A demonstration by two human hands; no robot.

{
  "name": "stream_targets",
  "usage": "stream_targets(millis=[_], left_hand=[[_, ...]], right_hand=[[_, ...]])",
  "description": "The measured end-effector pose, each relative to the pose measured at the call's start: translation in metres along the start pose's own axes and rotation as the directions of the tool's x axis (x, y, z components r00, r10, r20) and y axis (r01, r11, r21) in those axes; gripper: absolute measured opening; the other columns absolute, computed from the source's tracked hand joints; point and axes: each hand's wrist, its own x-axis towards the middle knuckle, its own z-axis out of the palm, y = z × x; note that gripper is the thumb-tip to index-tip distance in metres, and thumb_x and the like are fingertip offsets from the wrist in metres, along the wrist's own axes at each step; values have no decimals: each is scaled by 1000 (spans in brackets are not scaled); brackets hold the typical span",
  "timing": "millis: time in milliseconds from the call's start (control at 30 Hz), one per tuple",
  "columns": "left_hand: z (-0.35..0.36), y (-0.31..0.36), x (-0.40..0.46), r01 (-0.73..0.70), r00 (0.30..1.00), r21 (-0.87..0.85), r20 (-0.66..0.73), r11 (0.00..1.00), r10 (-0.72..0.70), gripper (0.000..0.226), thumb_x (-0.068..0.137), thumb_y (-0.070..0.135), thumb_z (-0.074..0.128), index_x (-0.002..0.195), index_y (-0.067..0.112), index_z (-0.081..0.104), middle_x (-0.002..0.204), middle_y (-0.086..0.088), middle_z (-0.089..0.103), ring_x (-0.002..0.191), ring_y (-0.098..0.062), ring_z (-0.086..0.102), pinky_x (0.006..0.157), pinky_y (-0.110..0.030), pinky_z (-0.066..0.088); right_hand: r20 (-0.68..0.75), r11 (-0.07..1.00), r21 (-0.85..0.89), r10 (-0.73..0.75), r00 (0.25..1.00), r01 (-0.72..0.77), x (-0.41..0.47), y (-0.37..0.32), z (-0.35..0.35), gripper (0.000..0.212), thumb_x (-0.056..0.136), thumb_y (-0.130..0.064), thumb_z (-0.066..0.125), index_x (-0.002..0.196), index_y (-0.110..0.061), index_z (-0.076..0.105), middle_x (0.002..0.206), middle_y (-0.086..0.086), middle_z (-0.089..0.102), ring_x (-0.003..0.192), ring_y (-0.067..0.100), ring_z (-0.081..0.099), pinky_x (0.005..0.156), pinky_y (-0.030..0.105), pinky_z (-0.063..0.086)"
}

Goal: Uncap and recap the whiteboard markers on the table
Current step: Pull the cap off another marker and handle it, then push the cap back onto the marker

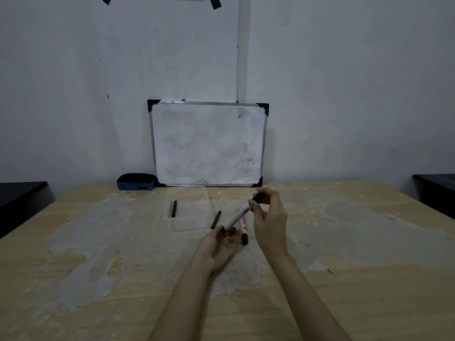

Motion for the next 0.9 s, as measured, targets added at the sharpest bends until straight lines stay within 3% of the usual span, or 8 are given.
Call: stream_targets(millis=[133, 233, 333, 433, 500, 567, 800, 900], left_hand=[[1, 3, -4, -68, 997, 63, -18, 996, 69, 27, 95, 11, 43, 79, -6, 57, 54, -16, 67, 59, -21, 65, 39, -19, 55], [-2, 24, -11, -175, 983, 136, -34, 975, 181, 20, 92, 5, 47, 78, -4, 58, 70, -14, 61, 60, -16, 58, 40, -14, 53], [-6, 54, -24, -392, 907, 268, -44, 880, 418, 19, 90, 4, 51, 76, 1, 63, 65, -7, 67, 52, -7, 63, 48, -10, 54], [-3, 74, -34, -585, 609, 623, -86, 519, 789, 15, 88, 1, 55, 98, -6, 64, 96, -18, 64, 78, -20, 63, 71, -21, 54], [2, 81, -33, -466, 354, 853, -64, 236, 933, 20, 86, 4, 58, 103, -6, 62, 103, -22, 66, 91, -30, 62, 78, -28, 46], [7, 89, -26, -361, 258, 927, -7, 104, 966, 19, 86, 7, 59, 100, -6, 61, 102, -24, 68, 94, -34, 63, 75, -30, 43], [1, 89, 13, 24, 505, 985, 136, -172, 852, 24, 86, 16, 61, 95, -6, 56, 100, -28, 64, 92, -38, 58, 70, -40, 47], [0, 77, 18, 197, 499, 906, 236, -374, 834, 41, 79, 31, 68, 99, -3, 56, 101, -23, 61, 98, -36, 53, 78, -42, 46]], right_hand=[[-97, 986, 83, 153, 984, -145, 5, 9, -5, 21, 84, 0, 59, 97, -13, 50, 81, -13, 54, 77, -4, 58, 74, 39, 57], [-218, 924, 253, 344, 913, -288, 10, 15, -12, 21, 85, -1, 59, 97, -14, 48, 81, -9, 54, 80, 9, 58, 72, 32, 59], [-270, 749, 527, 596, 756, -402, 15, 22, -20, 19, 87, 0, 55, 98, -11, 45, 82, -3, 52, 90, 23, 57, 77, 32, 57], [-257, 680, 560, 685, 681, -473, 14, 31, -22, 19, 87, 0, 55, 98, -10, 44, 82, -2, 50, 93, 27, 57, 84, 39, 52], [-245, 691, 528, 680, 691, -493, 10, 33, -20, 19, 86, 1, 56, 97, -10, 45, 80, -2, 50, 91, 27, 57, 83, 40, 52], [-220, 697, 513, 671, 708, -501, 7, 34, -16, 19, 86, 2, 56, 96, -8, 45, 79, -1, 51, 89, 27, 57, 82, 40, 52], [-131, 694, 464, 668, 732, -550, -2, 47, -9, 19, 83, -1, 62, 90, -8, 46, 80, 3, 54, 83, 29, 60, 72, 35, 58], [-112, 646, 511, 704, 701, -567, -3, 54, -9, 19, 82, -2, 63, 89, -8, 46, 80, 5, 55, 84, 30, 61, 57, 19, 58]])
